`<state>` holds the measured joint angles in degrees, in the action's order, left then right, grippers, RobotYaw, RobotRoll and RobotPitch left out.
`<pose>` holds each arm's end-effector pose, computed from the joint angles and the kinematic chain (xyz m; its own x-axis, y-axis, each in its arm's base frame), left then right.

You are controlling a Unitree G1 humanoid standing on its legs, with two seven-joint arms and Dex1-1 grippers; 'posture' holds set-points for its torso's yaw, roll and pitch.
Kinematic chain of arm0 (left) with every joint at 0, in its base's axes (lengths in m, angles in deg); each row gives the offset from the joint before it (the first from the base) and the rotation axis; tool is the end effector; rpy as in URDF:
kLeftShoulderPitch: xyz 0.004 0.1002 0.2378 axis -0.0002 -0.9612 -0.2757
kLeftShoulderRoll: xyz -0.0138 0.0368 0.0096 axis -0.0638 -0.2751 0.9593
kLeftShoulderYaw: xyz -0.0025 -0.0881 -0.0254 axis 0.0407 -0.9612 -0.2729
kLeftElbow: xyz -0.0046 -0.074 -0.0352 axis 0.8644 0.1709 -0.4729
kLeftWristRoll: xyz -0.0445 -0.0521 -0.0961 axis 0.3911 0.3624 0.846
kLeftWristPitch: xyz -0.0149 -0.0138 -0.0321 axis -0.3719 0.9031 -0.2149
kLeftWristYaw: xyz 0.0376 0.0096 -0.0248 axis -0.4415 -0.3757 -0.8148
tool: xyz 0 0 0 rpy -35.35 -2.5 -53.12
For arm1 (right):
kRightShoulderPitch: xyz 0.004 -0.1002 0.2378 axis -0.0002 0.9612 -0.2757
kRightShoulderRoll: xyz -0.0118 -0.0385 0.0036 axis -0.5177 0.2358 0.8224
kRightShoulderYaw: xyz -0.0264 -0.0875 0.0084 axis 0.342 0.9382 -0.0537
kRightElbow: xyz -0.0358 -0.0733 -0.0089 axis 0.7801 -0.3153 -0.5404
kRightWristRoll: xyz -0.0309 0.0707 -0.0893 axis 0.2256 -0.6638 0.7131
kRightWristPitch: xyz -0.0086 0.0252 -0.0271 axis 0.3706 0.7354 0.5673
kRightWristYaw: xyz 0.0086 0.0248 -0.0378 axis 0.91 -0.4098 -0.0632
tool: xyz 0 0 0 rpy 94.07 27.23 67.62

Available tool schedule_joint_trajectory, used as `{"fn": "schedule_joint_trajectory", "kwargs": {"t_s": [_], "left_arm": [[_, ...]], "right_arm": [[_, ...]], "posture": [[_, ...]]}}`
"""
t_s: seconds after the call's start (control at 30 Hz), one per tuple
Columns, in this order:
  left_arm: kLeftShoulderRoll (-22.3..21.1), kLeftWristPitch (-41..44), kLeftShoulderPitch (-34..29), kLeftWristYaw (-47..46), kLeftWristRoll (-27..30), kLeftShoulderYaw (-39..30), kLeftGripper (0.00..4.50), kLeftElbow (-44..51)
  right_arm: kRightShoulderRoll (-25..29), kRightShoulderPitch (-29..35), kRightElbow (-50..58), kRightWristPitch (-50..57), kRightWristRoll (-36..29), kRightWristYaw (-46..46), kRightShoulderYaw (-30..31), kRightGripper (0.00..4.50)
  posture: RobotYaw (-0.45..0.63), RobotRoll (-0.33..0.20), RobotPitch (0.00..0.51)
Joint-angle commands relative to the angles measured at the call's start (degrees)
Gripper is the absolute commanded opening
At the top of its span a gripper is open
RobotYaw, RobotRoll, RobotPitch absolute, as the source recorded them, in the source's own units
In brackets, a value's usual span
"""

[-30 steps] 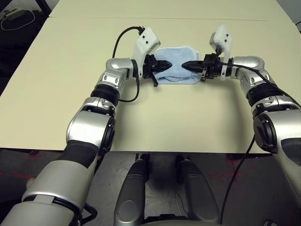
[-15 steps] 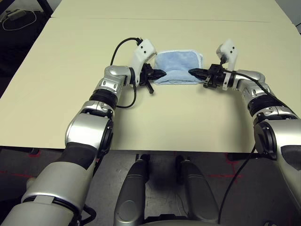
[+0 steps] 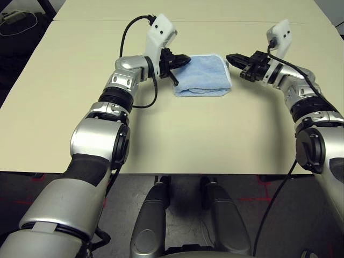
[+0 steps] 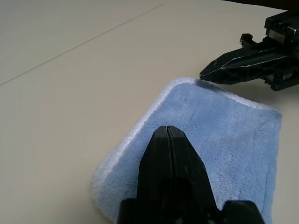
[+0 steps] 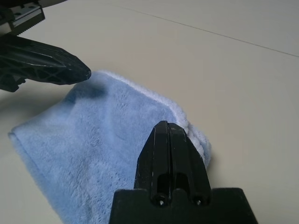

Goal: Fold the towel and set it aside.

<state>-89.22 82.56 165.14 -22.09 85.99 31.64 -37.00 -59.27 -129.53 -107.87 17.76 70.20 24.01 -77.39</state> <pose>0.3901 0.1283 0.2446 0.5879 -0.8063 -0.0655 0.7846 0.5487 0.2887 0.3800 -0.2161 0.2139 0.7349 0.6761 0.0534 -0.6619 0.7322 -0.1607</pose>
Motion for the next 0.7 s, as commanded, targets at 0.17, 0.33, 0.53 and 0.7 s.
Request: {"fn": "schedule_joint_trajectory", "kwargs": {"t_s": [0.17,0.33,0.53,0.7], "left_arm": [[2.38,1.75,-0.76,-7.96,-1.77,0.52,0.07,-2.96],[2.9,2.06,-1.88,-15.1,-3.58,1.28,0.07,-3.73],[2.73,5.24,-3.05,-15.06,-4.53,1.8,0.07,-4.24],[2.47,6.27,-3.64,-14.2,-5.38,2.09,0.07,-4.2]], "right_arm": [[-2.82,-0.41,-1.62,2.77,1.92,-10.69,0.57,0.0],[-4.12,0.46,-2.0,3.72,3.6,-14.47,1.69,0.0],[-4.14,1.4,-2.15,5.73,5.76,-14.28,3.71,0.0],[-3.16,1.89,-2.04,5.98,6.4,-13.78,4.14,0.0]], "posture": [[0.05,0.0,0.254],[0.05,0.0,0.253],[0.04,0.0,0.254],[0.04,0.0,0.253]]}}
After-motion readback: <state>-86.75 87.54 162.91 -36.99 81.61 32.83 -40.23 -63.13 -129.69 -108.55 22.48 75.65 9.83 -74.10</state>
